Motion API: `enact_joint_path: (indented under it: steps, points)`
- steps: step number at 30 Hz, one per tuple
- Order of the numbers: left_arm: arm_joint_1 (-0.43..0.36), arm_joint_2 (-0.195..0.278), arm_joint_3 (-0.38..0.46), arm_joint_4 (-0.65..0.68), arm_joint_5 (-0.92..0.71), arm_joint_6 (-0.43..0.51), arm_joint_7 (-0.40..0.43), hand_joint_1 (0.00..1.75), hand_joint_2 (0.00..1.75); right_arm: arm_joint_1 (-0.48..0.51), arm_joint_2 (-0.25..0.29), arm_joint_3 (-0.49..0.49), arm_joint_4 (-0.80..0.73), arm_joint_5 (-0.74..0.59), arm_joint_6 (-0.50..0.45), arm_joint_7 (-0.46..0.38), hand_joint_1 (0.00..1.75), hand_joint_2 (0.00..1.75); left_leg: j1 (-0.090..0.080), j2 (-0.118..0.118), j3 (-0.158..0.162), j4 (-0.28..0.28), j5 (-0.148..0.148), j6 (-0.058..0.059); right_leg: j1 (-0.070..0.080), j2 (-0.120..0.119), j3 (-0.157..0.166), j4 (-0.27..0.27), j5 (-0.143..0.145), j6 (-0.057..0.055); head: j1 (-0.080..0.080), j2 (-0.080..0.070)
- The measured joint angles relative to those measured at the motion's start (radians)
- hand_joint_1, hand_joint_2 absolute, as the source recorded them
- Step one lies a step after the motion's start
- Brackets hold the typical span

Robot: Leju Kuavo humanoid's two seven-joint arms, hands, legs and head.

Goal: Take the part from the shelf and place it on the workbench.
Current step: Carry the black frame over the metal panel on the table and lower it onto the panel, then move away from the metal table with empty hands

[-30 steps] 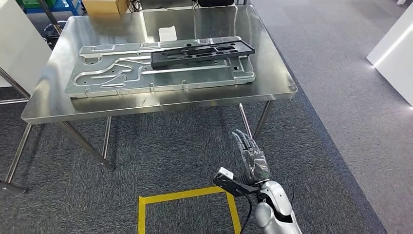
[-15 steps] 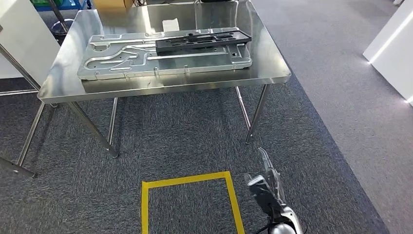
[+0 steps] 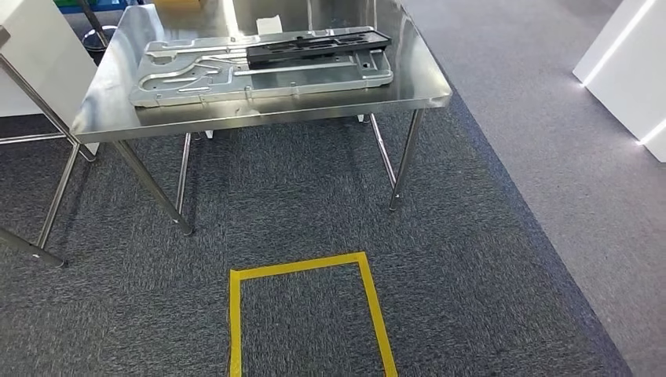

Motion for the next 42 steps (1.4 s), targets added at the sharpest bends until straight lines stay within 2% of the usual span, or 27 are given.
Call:
enact_joint_path:
  steps: [1, 2, 4, 5, 6, 8, 10, 12, 13, 15, 16, 18, 20, 21, 22, 23, 24, 26, 28, 30, 32, 35, 36, 37, 38, 40, 42]
  points:
    - [0.001, -0.001, 0.003, -0.002, 0.000, 0.001, 0.000, 0.00, 0.00, -0.006, 0.000, -0.033, 0.033, 0.011, -0.021, 0.021, 0.00, 0.00, 0.002, -0.002, -0.006, 0.009, -0.016, -0.005, 0.000, -0.002, -0.008, -0.001, 0.010, -0.010, 0.000, 0.000]
    - [0.003, -0.002, 0.005, -0.004, 0.000, 0.001, -0.001, 0.00, 0.00, -0.010, 0.000, -0.063, 0.062, 0.020, -0.038, 0.038, 0.00, 0.00, 0.003, -0.004, -0.015, 0.034, -0.051, -0.010, -0.001, -0.005, -0.017, -0.002, 0.020, -0.019, -0.001, 0.000]
    - [0.008, -0.005, 0.011, -0.006, 0.000, 0.003, -0.001, 0.00, 0.00, -0.020, 0.000, -0.111, 0.111, 0.030, -0.058, 0.060, 0.00, 0.00, 0.005, -0.006, -0.041, 0.137, -0.158, -0.015, 0.002, -0.007, -0.040, 0.000, 0.041, -0.030, -0.003, 0.000]
    - [0.009, -0.007, 0.013, -0.006, 0.000, 0.003, -0.001, 0.00, 0.00, -0.026, -0.001, -0.129, 0.131, 0.032, -0.063, 0.066, 0.00, 0.00, 0.005, -0.007, -0.052, 0.200, -0.194, -0.016, 0.004, -0.009, -0.054, 0.002, 0.051, -0.033, -0.003, 0.000]
    - [0.010, -0.008, 0.015, -0.007, 0.000, 0.004, -0.001, 0.00, 0.00, -0.031, -0.002, -0.145, 0.150, 0.035, -0.067, 0.070, 0.00, 0.00, 0.005, -0.007, -0.056, 0.250, -0.205, -0.017, 0.007, -0.012, -0.070, 0.007, 0.060, -0.034, -0.004, 0.000]
    - [0.008, -0.008, 0.017, -0.011, 0.000, 0.004, -0.001, 0.00, 0.00, -0.040, -0.002, -0.170, 0.180, 0.050, -0.082, 0.085, 0.00, 0.00, 0.005, -0.006, -0.023, 0.265, -0.160, -0.016, 0.011, -0.021, -0.102, 0.023, 0.072, -0.034, -0.004, 0.000]
    - [0.007, -0.009, 0.018, -0.015, 0.000, 0.007, -0.001, 0.00, 0.00, -0.046, -0.003, -0.186, 0.204, 0.077, -0.108, 0.110, 0.00, 0.00, 0.002, 0.009, 0.066, 0.163, -0.121, -0.009, 0.013, -0.032, -0.127, 0.042, 0.076, -0.031, -0.004, 0.000]
    - [0.002, -0.009, 0.018, -0.019, 0.000, 0.010, -0.001, 0.00, 0.00, -0.051, -0.004, -0.199, 0.229, 0.103, -0.131, 0.136, 0.00, 0.00, -0.007, 0.031, 0.146, 0.041, -0.139, 0.005, 0.016, -0.048, -0.141, 0.059, 0.079, -0.024, -0.003, 0.000]
    - [-0.002, -0.010, 0.018, -0.021, 0.000, 0.011, -0.001, 0.00, 0.00, -0.055, -0.005, -0.206, 0.243, 0.113, -0.140, 0.146, 0.00, 0.00, -0.011, 0.036, 0.162, 0.006, -0.153, 0.013, 0.017, -0.057, -0.145, 0.063, 0.082, -0.018, -0.003, 0.000]
    - [-0.004, -0.011, 0.019, -0.023, 0.001, 0.013, 0.000, 0.00, 0.00, -0.064, -0.010, -0.218, 0.265, 0.127, -0.147, 0.160, 0.00, 0.00, -0.009, 0.025, 0.160, -0.019, -0.153, 0.029, 0.016, -0.069, -0.150, 0.068, 0.087, -0.005, -0.003, 0.000]
    - [-0.003, -0.012, 0.020, -0.023, 0.003, 0.014, 0.003, 0.00, 0.00, -0.068, -0.013, -0.223, 0.275, 0.136, -0.149, 0.165, 0.00, 0.00, -0.006, 0.019, 0.156, -0.022, -0.145, 0.036, 0.015, -0.059, -0.154, 0.078, 0.078, 0.003, -0.002, 0.000]
    - [-0.002, -0.013, 0.022, -0.024, 0.004, 0.017, 0.010, 0.00, 0.00, -0.072, -0.019, -0.227, 0.293, 0.158, -0.153, 0.169, 0.00, 0.00, -0.001, 0.008, 0.145, -0.028, -0.129, 0.047, 0.009, -0.025, -0.182, 0.147, 0.022, 0.017, 0.001, 0.000]
    - [-0.001, -0.013, 0.024, -0.025, -0.003, 0.023, 0.014, 0.00, 0.00, -0.071, -0.021, -0.229, 0.308, 0.190, -0.160, 0.169, 0.00, 0.00, -0.001, -0.005, 0.129, -0.027, -0.116, 0.050, 0.002, -0.007, -0.229, 0.268, -0.053, 0.027, 0.003, 0.000]
    - [0.001, -0.013, 0.024, -0.025, -0.009, 0.027, 0.013, 0.00, 0.00, -0.071, -0.021, -0.229, 0.314, 0.210, -0.163, 0.169, 0.00, 0.00, -0.001, -0.013, 0.122, -0.027, -0.111, 0.049, -0.002, -0.005, -0.243, 0.314, -0.073, 0.030, 0.003, 0.000]
    - [0.002, -0.013, 0.024, -0.024, -0.013, 0.032, 0.011, 0.00, 0.00, -0.070, -0.021, -0.228, 0.320, 0.231, -0.166, 0.171, 0.00, 0.00, 0.000, -0.022, 0.117, -0.026, -0.106, 0.047, -0.005, -0.005, -0.242, 0.327, -0.072, 0.032, 0.003, 0.000]
    - [0.003, -0.013, 0.024, -0.023, -0.017, 0.037, 0.010, 0.00, 0.00, -0.070, -0.022, -0.226, 0.326, 0.255, -0.171, 0.175, 0.00, 0.00, 0.001, -0.031, 0.114, -0.024, -0.102, 0.044, -0.008, -0.003, -0.220, 0.300, -0.053, 0.034, 0.003, 0.000]
    - [0.004, -0.013, 0.024, -0.022, -0.021, 0.041, 0.009, 0.00, 0.00, -0.069, -0.023, -0.220, 0.332, 0.283, -0.178, 0.183, 0.00, 0.00, 0.002, -0.041, 0.112, -0.023, -0.099, 0.041, -0.011, 0.003, -0.181, 0.239, -0.021, 0.034, 0.003, 0.000]
    - [0.003, -0.012, 0.022, -0.020, -0.029, 0.049, 0.012, 0.00, 0.00, -0.066, -0.025, -0.200, 0.343, 0.353, -0.201, 0.213, 0.00, 0.00, 0.002, -0.057, 0.105, -0.016, -0.095, 0.033, -0.014, 0.037, -0.102, 0.099, 0.027, 0.030, 0.003, 0.000]
    - [-0.001, -0.010, 0.018, -0.018, -0.039, 0.056, 0.020, 0.00, 0.00, -0.064, -0.025, -0.178, 0.355, 0.415, -0.224, 0.245, 0.00, 0.00, 0.001, -0.071, 0.095, -0.012, -0.090, 0.020, -0.012, 0.058, -0.075, 0.039, 0.037, 0.023, 0.003, 0.000]
    - [-0.002, -0.007, 0.015, -0.015, -0.044, 0.060, 0.028, 0.00, 0.00, -0.066, -0.026, -0.164, 0.369, 0.443, -0.234, 0.262, 0.00, 0.00, 0.004, -0.083, 0.088, -0.012, -0.084, 0.007, -0.010, 0.043, -0.078, 0.036, 0.042, 0.010, 0.003, 0.000]
    - [-0.002, -0.003, 0.015, -0.011, -0.046, 0.063, 0.032, 0.00, 0.00, -0.066, -0.026, -0.155, 0.379, 0.449, -0.236, 0.268, 0.00, 0.00, 0.006, -0.067, 0.071, 0.020, -0.108, -0.003, -0.012, 0.023, -0.079, 0.030, 0.049, -0.007, -0.001, 0.000]
    - [-0.004, -0.001, 0.014, -0.007, -0.046, 0.065, 0.033, 0.00, 0.00, -0.065, -0.026, -0.147, 0.389, 0.450, -0.236, 0.271, 0.00, 0.00, 0.007, -0.030, -0.006, 0.199, -0.210, -0.013, -0.008, -0.011, -0.088, 0.028, 0.054, -0.020, -0.009, 0.000]
    - [-0.004, 0.000, 0.014, -0.006, -0.046, 0.065, 0.033, 0.00, 0.00, -0.064, -0.026, -0.146, 0.391, 0.450, -0.236, 0.271, 0.00, 0.00, 0.008, -0.027, -0.030, 0.258, -0.232, -0.015, -0.005, -0.023, -0.091, 0.030, 0.054, -0.021, -0.010, 0.000]
    - [-0.003, 0.000, 0.014, -0.004, -0.046, 0.065, 0.034, 0.00, 0.00, -0.065, -0.026, -0.144, 0.393, 0.450, -0.236, 0.272, 0.00, 0.00, 0.008, -0.025, -0.036, 0.282, -0.235, -0.015, -0.003, -0.034, -0.093, 0.032, 0.054, -0.021, -0.010, 0.000]
    - [-0.001, 0.001, 0.014, -0.003, -0.047, 0.065, 0.034, 0.00, 0.00, -0.065, -0.026, -0.143, 0.395, 0.450, -0.236, 0.272, 0.00, 0.00, 0.007, -0.022, -0.022, 0.266, -0.218, -0.013, -0.002, -0.045, -0.094, 0.034, 0.054, -0.021, -0.010, 0.000]
    - [-0.001, 0.003, 0.014, -0.003, -0.047, 0.066, 0.035, 0.00, 0.00, -0.067, -0.026, -0.139, 0.398, 0.450, -0.236, 0.272, 0.00, 0.00, 0.005, 0.002, 0.054, 0.131, -0.157, -0.005, 0.001, -0.064, -0.094, 0.040, 0.052, -0.021, -0.010, 0.000]
    - [-0.004, 0.005, 0.013, -0.003, -0.047, 0.066, 0.035, 0.00, 0.00, -0.068, -0.026, -0.137, 0.401, 0.450, -0.237, 0.272, 0.00, 0.00, -0.002, 0.032, 0.110, 0.017, -0.125, 0.008, 0.007, -0.079, -0.094, 0.044, 0.049, -0.015, -0.009, 0.000]
